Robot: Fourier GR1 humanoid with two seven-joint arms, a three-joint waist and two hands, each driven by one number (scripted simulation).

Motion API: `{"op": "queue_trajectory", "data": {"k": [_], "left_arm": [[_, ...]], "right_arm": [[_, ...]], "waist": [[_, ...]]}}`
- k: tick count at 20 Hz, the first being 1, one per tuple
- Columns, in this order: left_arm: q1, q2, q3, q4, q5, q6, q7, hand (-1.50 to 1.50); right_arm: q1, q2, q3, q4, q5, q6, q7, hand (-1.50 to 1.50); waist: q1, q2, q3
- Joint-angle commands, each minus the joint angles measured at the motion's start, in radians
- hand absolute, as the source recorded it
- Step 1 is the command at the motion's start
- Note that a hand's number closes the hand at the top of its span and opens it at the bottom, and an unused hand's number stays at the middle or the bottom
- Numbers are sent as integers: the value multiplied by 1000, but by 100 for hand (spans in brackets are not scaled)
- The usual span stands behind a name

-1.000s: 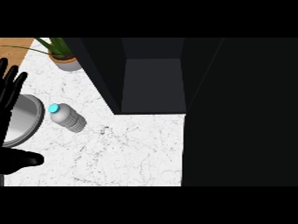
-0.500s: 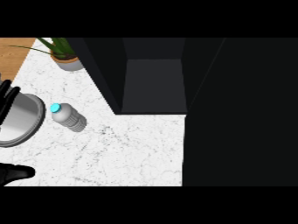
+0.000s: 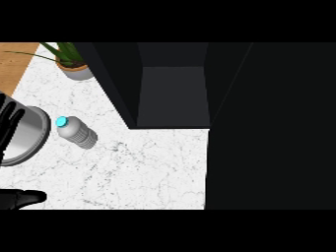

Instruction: Pick up the bottled water, place it into the cabinet and close the cabinet

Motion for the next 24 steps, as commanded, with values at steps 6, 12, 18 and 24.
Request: {"op": "queue_trajectory", "data": {"k": [6,12,18,24], "left_arm": [[-64,-29,27,236,-120,35,-150,-150],[-109,2,42,441,-150,-11,-254,-150],[-200,-3,60,711,-208,0,-431,-150],[-272,13,111,1020,-220,-19,-643,-150]], "right_arm": [[182,-19,44,-178,10,38,-35,-150],[215,-14,73,-154,42,42,-87,-150],[236,-47,25,-185,-15,50,-83,-150],[371,-46,107,-168,56,92,-216,-150]], "waist": [[-16,0,-1],[-10,1,-1],[-14,5,-1],[-31,4,-3]]}}
